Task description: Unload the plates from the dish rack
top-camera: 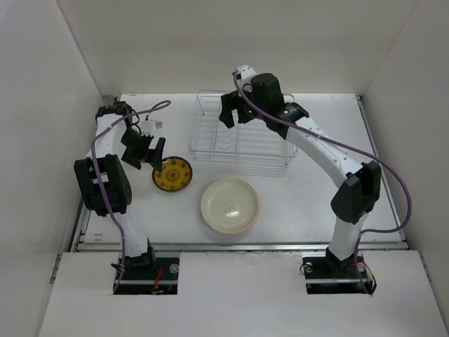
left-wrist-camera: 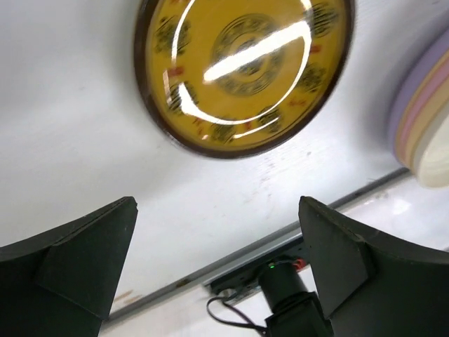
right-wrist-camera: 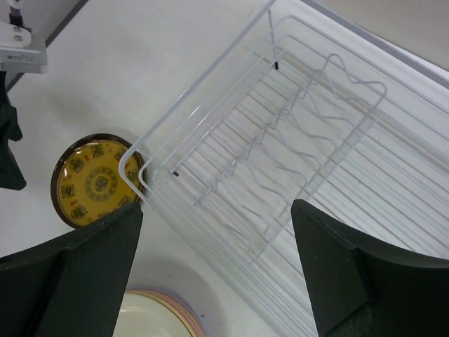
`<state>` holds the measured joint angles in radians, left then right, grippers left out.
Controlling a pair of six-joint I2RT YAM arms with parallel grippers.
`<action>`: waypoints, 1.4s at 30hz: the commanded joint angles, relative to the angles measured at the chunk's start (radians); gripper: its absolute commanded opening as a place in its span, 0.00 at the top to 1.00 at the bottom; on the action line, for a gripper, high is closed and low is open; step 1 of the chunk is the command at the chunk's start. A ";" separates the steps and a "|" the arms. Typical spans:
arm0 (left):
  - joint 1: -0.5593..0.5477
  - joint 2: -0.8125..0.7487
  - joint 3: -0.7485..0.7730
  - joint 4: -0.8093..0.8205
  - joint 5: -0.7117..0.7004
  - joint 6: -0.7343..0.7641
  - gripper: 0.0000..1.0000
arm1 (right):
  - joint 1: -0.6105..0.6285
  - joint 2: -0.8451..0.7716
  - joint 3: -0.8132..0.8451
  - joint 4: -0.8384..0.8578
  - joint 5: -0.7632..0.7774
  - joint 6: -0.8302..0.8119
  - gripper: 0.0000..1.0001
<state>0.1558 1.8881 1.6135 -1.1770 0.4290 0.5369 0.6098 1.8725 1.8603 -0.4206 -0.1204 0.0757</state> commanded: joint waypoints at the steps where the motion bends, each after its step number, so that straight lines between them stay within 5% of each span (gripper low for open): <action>1: -0.042 -0.055 -0.024 0.039 -0.142 -0.018 0.00 | -0.016 -0.092 -0.029 0.020 0.041 0.009 0.07; 6: -0.042 -0.093 0.003 0.054 -0.144 -0.086 0.00 | -0.016 -0.174 -0.072 0.011 0.109 0.033 0.07; 9: 0.016 -0.182 -0.015 0.164 -0.241 -0.234 0.00 | -0.016 -0.234 -0.110 -0.020 0.322 0.076 0.02; 14: 0.125 -0.305 -0.037 0.263 -0.612 -0.454 0.00 | -0.025 -0.314 -0.220 -0.096 1.096 0.174 0.00; 15: 0.140 -0.335 -0.037 0.263 -0.648 -0.472 0.00 | -0.025 -0.323 -0.286 -0.105 1.356 0.174 0.00; 19: 0.160 -0.400 -0.072 0.275 -0.922 -0.580 0.00 | -0.025 -0.357 -0.412 -0.168 1.717 0.197 0.00; 24: 0.160 -0.477 -0.162 0.335 -1.069 -0.621 0.00 | -0.025 -0.424 -0.380 -0.573 1.615 0.630 0.00; 42: 0.160 -0.612 -0.247 0.335 -1.026 -0.566 0.00 | -0.025 -0.543 -0.349 -0.633 1.435 0.679 0.00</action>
<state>0.3206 1.3178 1.3819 -0.8459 -0.5938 -0.0387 0.5777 1.3453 1.4616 -1.0264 1.3216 0.7242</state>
